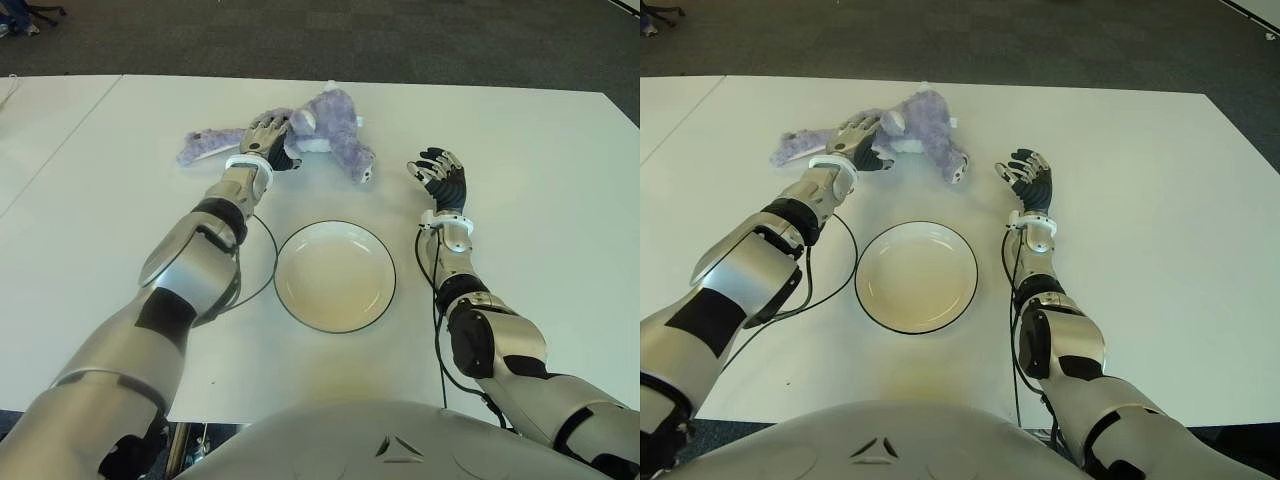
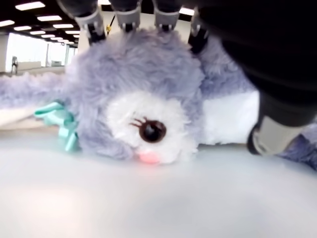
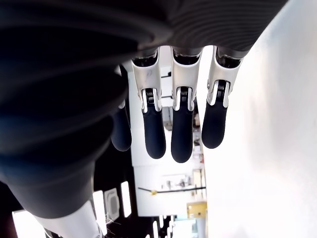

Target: Put the doll into the plate.

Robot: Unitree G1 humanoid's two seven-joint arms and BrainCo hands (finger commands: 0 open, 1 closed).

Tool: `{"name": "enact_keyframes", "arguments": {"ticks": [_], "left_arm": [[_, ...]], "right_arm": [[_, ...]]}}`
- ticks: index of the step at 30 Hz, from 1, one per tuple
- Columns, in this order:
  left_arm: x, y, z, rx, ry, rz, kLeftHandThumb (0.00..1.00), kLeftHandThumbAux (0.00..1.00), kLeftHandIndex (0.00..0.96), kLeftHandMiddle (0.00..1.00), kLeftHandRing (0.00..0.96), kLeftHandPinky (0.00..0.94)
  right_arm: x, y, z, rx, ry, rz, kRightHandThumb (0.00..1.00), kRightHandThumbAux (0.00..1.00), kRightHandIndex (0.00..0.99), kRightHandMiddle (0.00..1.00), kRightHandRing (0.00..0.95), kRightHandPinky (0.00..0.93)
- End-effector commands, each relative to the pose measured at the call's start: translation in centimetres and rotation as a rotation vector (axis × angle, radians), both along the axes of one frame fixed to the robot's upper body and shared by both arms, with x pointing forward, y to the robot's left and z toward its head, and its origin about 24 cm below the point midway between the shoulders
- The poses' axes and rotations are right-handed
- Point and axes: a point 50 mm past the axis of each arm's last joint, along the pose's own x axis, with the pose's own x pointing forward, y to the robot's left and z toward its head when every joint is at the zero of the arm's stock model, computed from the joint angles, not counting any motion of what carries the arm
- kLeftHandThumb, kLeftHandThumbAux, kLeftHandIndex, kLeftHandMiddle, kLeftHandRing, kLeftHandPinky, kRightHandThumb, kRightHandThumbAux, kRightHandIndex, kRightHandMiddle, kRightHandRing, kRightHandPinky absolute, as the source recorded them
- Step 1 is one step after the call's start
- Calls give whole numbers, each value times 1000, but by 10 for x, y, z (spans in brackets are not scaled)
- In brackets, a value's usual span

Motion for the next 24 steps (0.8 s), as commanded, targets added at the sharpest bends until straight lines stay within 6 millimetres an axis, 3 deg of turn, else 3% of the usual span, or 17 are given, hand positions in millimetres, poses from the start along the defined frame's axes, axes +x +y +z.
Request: {"name": "enact_keyframes", "arguments": {"ticks": [1,3,4,7,12,15,18,21,24], "left_arm": [[-38,-3,-66,220,186,-46,411,526,0,0,0,12],[-40,2,-69,254,186,-41,440,517,0,0,0,36],[-41,5,-70,271,187,-36,512,497,0,0,6,127],[-45,13,-78,314,262,-10,536,486,6,0,8,156],[-48,17,-84,351,400,16,463,487,0,0,0,98],[-53,7,-90,362,511,-5,401,509,0,0,0,51],[-46,-15,-81,339,535,-79,311,527,0,0,0,1],[-41,-23,-73,358,551,-129,282,532,0,0,0,0],[-41,-9,-72,422,568,-172,258,533,0,0,0,0]], "right_arm": [[-110,-3,-114,97,474,-73,206,851,295,326,332,339],[-111,-3,-114,104,472,-77,218,852,295,325,332,343],[-111,-3,-115,107,471,-78,221,853,294,325,334,343],[-112,-2,-115,115,463,-83,227,855,295,325,337,346],[-114,-1,-115,120,450,-87,239,854,300,329,345,354],[-116,-1,-116,117,455,-85,232,844,299,325,342,346],[-118,-1,-117,108,463,-88,227,838,292,321,334,339],[-119,-2,-117,103,464,-91,224,839,292,320,332,340],[-120,-1,-117,107,458,-92,231,843,293,323,332,343]]}}
